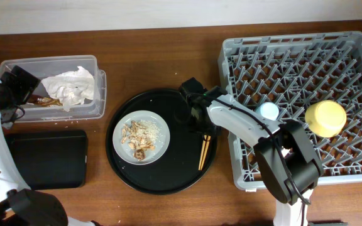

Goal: Sort waste into correct bins and load items into the dishwasher rack
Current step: 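Grasp one chopstick and place it into the rack, then reach the right gripper back to the second chopstick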

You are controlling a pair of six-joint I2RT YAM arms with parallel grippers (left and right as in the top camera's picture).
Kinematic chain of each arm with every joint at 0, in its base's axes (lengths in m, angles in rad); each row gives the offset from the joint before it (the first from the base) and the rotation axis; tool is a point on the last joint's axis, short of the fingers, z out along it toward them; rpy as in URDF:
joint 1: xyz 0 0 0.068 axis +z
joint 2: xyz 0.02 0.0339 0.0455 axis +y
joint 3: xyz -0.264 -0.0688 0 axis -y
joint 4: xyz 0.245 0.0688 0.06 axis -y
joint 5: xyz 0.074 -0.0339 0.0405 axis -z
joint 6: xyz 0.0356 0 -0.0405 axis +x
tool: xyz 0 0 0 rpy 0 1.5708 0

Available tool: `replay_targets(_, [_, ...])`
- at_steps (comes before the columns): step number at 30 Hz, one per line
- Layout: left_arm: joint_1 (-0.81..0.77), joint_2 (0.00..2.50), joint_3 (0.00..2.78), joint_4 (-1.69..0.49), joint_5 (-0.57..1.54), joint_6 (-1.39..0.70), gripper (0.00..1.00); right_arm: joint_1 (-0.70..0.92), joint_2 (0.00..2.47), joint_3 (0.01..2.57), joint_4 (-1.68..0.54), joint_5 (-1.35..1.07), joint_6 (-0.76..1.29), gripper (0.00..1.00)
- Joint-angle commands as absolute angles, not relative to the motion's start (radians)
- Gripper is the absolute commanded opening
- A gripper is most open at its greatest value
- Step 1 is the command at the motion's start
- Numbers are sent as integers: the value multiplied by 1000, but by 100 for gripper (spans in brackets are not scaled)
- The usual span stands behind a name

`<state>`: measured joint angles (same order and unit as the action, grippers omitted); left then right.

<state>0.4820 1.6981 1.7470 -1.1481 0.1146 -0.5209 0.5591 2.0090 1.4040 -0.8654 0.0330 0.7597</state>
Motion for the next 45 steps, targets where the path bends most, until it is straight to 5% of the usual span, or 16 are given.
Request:
replay_targets(1, [487, 1695, 1753, -1147, 107, -526, 99, 585, 2023, 1389, -853, 31, 768, 36])
replay_targets(14, [487, 1695, 1753, -1147, 107, -526, 99, 609, 2066, 1383, -813, 136, 737, 40])
replay_targets(18, [487, 1695, 1753, -1148, 107, -526, 99, 608, 2082, 1396, -808, 128, 729, 29])
replay_targets(22, [487, 1695, 1753, -1147, 107, -526, 99, 593, 2080, 1544, -950, 106, 684, 4])
replay_targets(28, [487, 1695, 1753, -1147, 107, -526, 99, 421, 2044, 1989, -1356, 106, 324, 4])
replay_targets(32, [487, 1695, 1753, -1147, 107, -526, 99, 226, 2038, 2047, -1390, -2, 61, 4])
replay_targets(38, [487, 1695, 1753, -1147, 107, -526, 99, 133, 2084, 2028, -1341, -118, -11, 10])
replay_targets(39, [487, 1695, 1753, -1147, 107, -526, 99, 133, 2090, 2019, -1325, -142, -10, 15])
replay_targets(41, [487, 1695, 1753, -1147, 107, -526, 99, 133, 2091, 1998, -1309, -147, -7, 46])
replay_targets(42, [487, 1695, 1753, -1147, 107, -526, 99, 133, 2092, 1997, -1311, -147, -7, 54])
replay_targets(45, [487, 1695, 1753, -1147, 107, -526, 99, 134, 2092, 1997, -1340, -168, 38, 57])
